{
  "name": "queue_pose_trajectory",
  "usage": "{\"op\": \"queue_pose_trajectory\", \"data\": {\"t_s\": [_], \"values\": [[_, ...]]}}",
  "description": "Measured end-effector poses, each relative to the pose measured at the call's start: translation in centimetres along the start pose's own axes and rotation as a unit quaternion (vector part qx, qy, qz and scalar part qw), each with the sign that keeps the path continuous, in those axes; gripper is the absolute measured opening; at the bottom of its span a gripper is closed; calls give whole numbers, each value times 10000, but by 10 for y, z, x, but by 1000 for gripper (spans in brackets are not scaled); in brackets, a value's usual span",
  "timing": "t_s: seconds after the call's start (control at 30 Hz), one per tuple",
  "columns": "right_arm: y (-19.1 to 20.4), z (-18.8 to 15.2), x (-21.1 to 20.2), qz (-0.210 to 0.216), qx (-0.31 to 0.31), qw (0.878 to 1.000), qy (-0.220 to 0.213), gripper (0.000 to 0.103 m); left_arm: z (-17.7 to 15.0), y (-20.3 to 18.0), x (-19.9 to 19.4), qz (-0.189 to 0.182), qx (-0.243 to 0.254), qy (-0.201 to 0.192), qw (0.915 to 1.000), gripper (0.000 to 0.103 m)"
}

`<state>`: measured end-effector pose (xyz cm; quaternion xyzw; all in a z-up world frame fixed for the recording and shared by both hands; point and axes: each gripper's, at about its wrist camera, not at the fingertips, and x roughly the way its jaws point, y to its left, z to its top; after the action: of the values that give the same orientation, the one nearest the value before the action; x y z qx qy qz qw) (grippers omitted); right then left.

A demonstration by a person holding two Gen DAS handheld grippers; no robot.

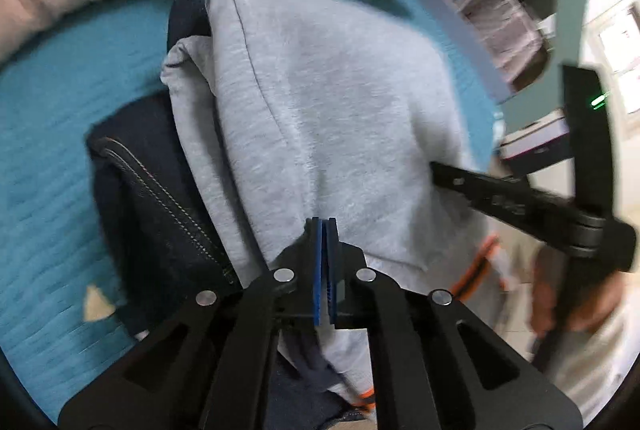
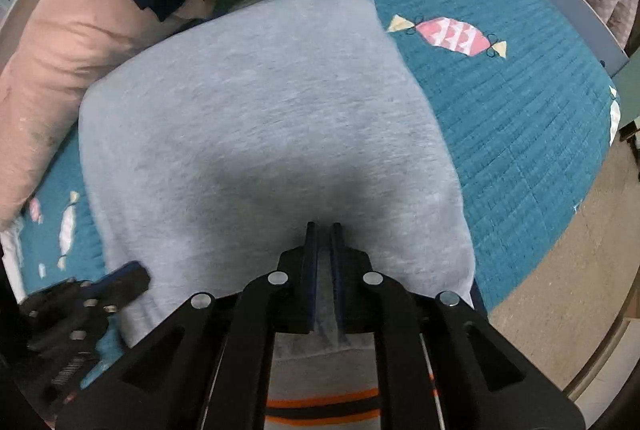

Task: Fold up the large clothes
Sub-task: 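Lower the jacket onto the stack and open both tools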

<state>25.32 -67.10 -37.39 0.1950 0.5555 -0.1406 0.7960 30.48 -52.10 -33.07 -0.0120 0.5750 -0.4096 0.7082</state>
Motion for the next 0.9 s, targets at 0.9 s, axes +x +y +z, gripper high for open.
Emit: {"op": "queue_pose_trajectory", "data": {"t_s": [0.9], "values": [[8,17,-37,367,316,9922,-1145,9,17,-3,-27,1283,394,-616,9890,4]]}}
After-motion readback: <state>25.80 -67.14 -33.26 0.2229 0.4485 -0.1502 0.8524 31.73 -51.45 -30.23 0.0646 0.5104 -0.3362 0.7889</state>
